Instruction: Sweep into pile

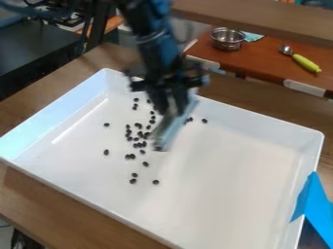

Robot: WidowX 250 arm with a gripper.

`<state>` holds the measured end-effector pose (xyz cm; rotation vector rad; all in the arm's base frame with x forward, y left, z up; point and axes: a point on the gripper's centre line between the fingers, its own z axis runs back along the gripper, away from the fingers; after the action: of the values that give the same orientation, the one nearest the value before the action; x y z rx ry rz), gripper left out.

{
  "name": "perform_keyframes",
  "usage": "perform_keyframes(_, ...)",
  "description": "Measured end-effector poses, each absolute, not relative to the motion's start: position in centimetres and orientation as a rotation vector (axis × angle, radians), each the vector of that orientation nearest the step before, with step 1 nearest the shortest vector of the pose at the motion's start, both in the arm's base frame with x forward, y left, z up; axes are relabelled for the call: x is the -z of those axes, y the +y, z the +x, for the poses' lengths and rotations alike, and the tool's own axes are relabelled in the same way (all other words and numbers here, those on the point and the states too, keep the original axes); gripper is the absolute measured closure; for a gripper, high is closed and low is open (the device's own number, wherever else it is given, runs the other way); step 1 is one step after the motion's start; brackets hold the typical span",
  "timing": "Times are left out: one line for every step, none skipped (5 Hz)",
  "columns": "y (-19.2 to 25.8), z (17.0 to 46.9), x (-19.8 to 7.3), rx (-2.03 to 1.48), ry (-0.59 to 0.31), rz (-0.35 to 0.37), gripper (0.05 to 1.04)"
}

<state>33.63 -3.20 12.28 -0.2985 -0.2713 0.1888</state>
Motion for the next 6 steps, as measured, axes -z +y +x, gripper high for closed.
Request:
perform_keyframes(-8.3,34.6,-14.8,-0.158,-0.301,-0.317,0.769)
perform_keyframes(-12.1,36.0,-13.2,-0.139,-0.269,-0.301,0.769)
perform_keyframes(-14.1,37.5,-9.2,-0.121,-0.255,-0.242,0.769)
perform_keyframes(-13.8,38.4,-6.6,-0.108,-0.271,-0.196,0.769)
perform_keyframes(-12.0,38.7,-5.9,-0.125,-0.278,-0.194,0.769)
perform_keyframes(-10.0,38.4,-5.6,-0.125,-0.276,-0.201,0.769)
